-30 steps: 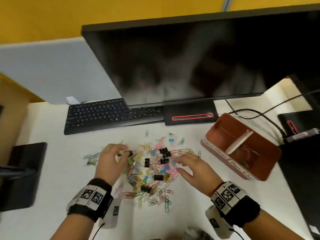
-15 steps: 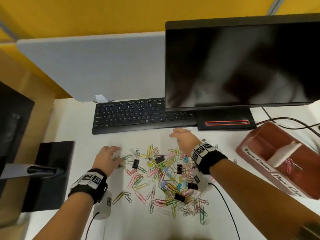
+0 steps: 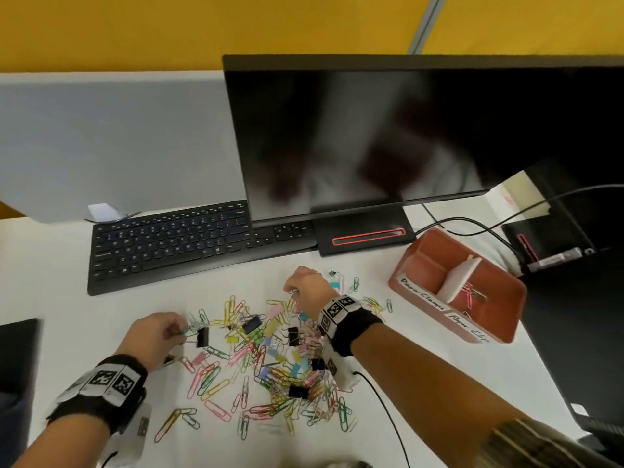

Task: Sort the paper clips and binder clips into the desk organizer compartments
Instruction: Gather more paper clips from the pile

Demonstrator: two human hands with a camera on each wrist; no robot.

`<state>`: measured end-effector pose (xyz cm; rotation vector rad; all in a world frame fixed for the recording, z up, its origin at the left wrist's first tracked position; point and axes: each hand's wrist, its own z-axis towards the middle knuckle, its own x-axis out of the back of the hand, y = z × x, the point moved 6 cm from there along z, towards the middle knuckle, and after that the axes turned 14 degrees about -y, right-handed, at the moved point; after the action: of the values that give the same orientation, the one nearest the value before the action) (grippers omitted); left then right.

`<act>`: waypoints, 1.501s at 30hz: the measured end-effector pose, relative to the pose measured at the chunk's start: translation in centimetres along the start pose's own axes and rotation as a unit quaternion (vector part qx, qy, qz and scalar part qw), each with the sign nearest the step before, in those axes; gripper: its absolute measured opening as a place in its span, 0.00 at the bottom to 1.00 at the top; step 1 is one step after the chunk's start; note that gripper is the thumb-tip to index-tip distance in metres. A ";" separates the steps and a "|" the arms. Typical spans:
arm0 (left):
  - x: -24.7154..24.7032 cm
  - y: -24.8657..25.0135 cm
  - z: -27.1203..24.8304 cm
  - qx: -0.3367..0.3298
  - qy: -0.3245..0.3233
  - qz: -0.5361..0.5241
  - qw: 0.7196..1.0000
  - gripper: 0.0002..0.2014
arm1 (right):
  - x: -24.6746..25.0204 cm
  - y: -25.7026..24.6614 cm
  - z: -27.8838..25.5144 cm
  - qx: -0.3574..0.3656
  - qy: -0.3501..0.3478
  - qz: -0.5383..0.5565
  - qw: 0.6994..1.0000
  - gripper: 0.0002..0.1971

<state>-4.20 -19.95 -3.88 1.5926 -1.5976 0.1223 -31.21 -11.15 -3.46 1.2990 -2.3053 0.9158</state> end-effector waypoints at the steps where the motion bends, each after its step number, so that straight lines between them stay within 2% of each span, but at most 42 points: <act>1: 0.0 0.1 0.0 -0.002 -0.006 0.010 1.000 0.05 | -0.1 0.2 -0.3 -0.003 -0.008 -0.006 1.000 0.24; 3: -0.1 0.3 -0.1 -0.004 -0.016 0.026 1.000 0.05 | 0.0 0.7 -0.6 -0.011 -0.015 -0.012 1.000 0.25; 8: 1.0 1.6 -1.1 -0.032 0.009 -0.010 0.999 0.07 | 0.2 1.8 -1.2 -0.016 0.002 0.009 1.000 0.18; 15: 2.3 4.0 -1.3 -0.080 0.031 0.016 0.996 0.10 | 0.2 1.7 -1.4 -0.019 0.027 -0.013 0.999 0.10; 21: 0.3 3.9 0.5 -0.073 -0.029 0.054 0.995 0.18 | 0.7 -3.9 -0.6 0.070 0.080 -0.035 0.994 0.09; 24: -0.3 3.9 1.3 -0.068 -0.025 0.072 0.995 0.17 | -0.1 -7.6 0.2 0.134 0.059 -0.059 0.987 0.10; 27: -0.3 4.0 2.0 -0.064 -0.010 0.066 0.996 0.13 | -1.6 -10.2 1.6 0.158 0.003 -0.128 0.979 0.11; 30: -0.1 3.7 2.5 -0.034 0.005 0.070 0.997 0.08 | -2.7 -10.6 3.0 0.142 -0.043 -0.150 0.978 0.16; 34: 0.3 3.9 2.7 -0.027 0.016 0.067 0.997 0.05 | -2.1 -10.2 3.1 0.133 -0.022 -0.131 0.982 0.08; 36: 0.4 4.0 2.6 -0.026 0.023 0.060 0.998 0.08 | -2.2 -9.7 3.0 0.124 -0.018 -0.095 0.988 0.09; 38: 0.5 3.9 2.4 -0.017 0.027 0.031 0.999 0.13 | -2.4 -8.9 2.8 0.108 -0.019 -0.038 0.993 0.13; 40: 0.6 3.9 2.4 -0.002 0.019 0.014 1.000 0.16 | -2.5 -8.4 2.5 0.098 -0.033 -0.029 0.994 0.17; 45: 0.7 4.3 2.3 0.025 0.016 0.049 0.998 0.11 | -2.5 -7.9 1.7 0.091 -0.022 -0.054 0.994 0.14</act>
<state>-8.87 -21.13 -2.79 1.5437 -1.6595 0.2413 -23.13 -13.67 -3.28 1.5172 -2.2006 1.0917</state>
